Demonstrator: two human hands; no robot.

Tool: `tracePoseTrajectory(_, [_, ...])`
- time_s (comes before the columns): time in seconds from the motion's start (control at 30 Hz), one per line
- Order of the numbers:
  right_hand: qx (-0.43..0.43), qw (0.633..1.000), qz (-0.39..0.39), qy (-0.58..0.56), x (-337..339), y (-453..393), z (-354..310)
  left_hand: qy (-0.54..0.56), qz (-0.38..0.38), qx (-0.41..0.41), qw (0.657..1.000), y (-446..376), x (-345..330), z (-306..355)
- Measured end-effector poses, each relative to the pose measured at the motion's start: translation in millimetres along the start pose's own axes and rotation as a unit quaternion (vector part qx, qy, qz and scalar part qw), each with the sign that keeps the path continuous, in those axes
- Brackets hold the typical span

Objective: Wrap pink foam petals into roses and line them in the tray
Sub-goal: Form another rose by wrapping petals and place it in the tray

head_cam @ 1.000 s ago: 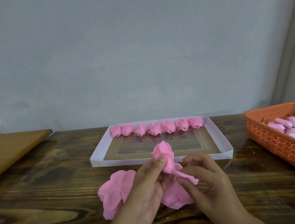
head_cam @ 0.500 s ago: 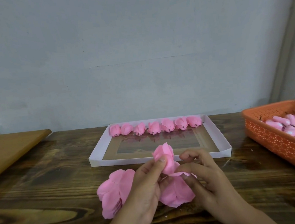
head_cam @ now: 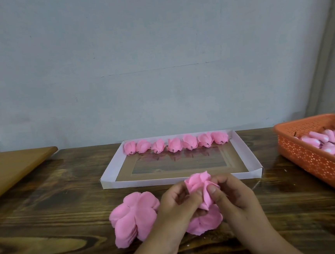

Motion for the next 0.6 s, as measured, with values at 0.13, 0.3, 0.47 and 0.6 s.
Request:
tracePoseTrajectory(0.13, [-0.020, 0.999, 0.016, -0.030, 2, 0, 5, -0.029, 0.007, -0.027, 0.999, 3, 0, 3])
tracePoseTrajectory(0.3, [-0.037, 0.998, 0.026, -0.049, 1, 2, 10, -0.027, 0.012, -0.053, 0.998, 5, 0, 10])
tracePoseTrajectory(0.47, [-0.090, 0.989, 0.024, -0.117, -2, 5, 16, -0.024, 0.032, -0.065, 0.997, 6, 2, 12])
tracePoseTrajectory(0.6, [-0.104, 0.989, -0.001, -0.106, -6, 4, 12, -0.042, 0.035, -0.063, 0.997, 7, 1, 14])
Point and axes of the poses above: each hand's wrist, its own y-axis away from the middle knuckle, its own x-axis out of the back of the hand, z = x × y, the point moved 5 cm from there along -y, towards the middle knuckle, and after that the axes turned 14 degrees about -y, right-handed, at the moved point
